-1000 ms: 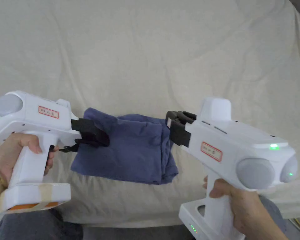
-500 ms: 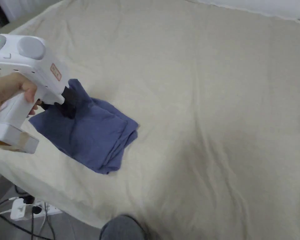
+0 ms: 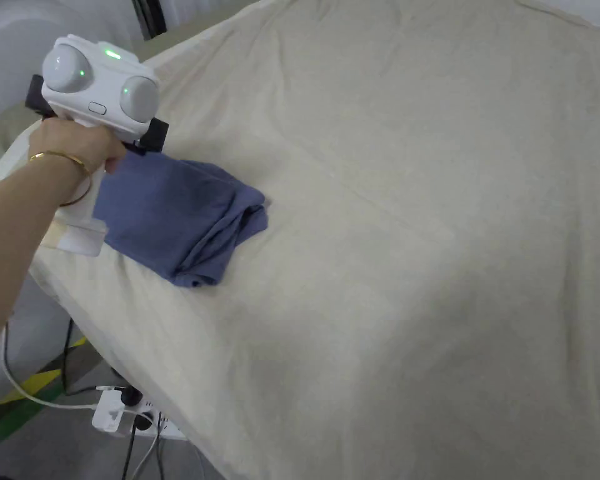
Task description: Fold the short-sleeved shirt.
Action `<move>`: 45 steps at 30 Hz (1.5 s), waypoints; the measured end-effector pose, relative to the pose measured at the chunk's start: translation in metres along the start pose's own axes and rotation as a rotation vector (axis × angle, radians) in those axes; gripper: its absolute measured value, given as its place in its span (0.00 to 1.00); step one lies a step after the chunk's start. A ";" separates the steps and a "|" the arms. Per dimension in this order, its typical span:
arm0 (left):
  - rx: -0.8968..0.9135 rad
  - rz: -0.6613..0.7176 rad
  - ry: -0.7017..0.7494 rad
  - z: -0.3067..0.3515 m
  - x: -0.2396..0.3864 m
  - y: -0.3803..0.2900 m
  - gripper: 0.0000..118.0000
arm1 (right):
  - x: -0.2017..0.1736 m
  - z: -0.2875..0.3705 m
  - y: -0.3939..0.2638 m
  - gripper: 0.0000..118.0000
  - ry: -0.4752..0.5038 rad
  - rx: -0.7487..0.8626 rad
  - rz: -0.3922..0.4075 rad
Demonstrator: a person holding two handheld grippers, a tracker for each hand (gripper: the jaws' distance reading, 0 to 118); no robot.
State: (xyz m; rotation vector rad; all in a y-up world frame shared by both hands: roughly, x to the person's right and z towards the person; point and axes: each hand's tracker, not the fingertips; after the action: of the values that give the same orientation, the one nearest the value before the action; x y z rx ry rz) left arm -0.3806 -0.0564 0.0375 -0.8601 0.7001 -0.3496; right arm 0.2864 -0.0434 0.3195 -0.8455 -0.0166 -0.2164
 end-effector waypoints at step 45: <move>0.901 0.179 -0.858 0.544 0.167 -0.188 0.00 | 0.086 0.187 -0.018 0.01 -0.286 0.737 0.084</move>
State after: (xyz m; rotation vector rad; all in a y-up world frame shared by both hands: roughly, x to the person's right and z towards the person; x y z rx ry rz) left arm 0.1126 0.0473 0.3611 -0.0303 -0.2070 -0.0803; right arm 0.3801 0.0686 0.4660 -0.1347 -0.3104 0.0008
